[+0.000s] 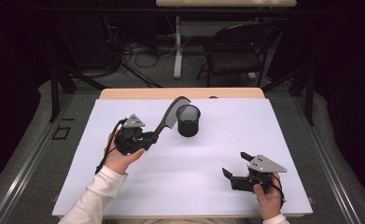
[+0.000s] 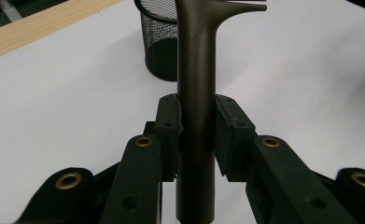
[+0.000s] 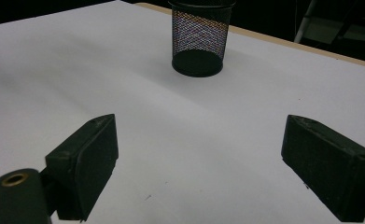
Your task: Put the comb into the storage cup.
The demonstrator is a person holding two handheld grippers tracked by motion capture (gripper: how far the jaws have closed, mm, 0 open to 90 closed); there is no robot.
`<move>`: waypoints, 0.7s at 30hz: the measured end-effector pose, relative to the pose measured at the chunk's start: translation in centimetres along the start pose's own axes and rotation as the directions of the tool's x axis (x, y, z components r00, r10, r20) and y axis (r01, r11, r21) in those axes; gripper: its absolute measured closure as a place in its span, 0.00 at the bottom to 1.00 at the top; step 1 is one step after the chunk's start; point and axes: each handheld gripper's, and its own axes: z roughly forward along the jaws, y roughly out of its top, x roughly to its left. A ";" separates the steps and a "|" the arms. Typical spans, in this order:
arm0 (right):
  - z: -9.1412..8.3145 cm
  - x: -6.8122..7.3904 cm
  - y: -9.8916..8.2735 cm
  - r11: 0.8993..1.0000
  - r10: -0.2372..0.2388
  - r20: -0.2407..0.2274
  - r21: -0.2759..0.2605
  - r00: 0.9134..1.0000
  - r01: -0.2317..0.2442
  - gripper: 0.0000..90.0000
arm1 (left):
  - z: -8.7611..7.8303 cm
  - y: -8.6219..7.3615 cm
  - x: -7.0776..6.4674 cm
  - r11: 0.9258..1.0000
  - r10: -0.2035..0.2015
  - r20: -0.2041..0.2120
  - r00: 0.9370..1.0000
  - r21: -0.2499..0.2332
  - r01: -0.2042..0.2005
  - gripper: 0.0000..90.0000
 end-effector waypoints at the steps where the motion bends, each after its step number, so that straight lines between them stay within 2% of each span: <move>1: 0.0 0.0 0.0 1.000 -0.001 0.000 0.000 1.000 0.001 0.12 | 0.1 0.0 -0.1 1.000 -0.002 0.004 1.000 -0.008 0.002 0.81; 9: -0.1 0.0 0.0 1.000 -0.001 0.002 0.001 1.000 0.001 0.12 | 0.4 0.2 -1.1 0.998 0.001 0.010 1.000 -0.063 0.000 0.81; 21: 0.0 0.1 0.1 1.000 0.007 0.010 -0.006 1.000 -0.007 0.12 | 0.7 -0.7 -1.5 0.990 -0.018 0.007 1.000 -0.138 0.019 0.81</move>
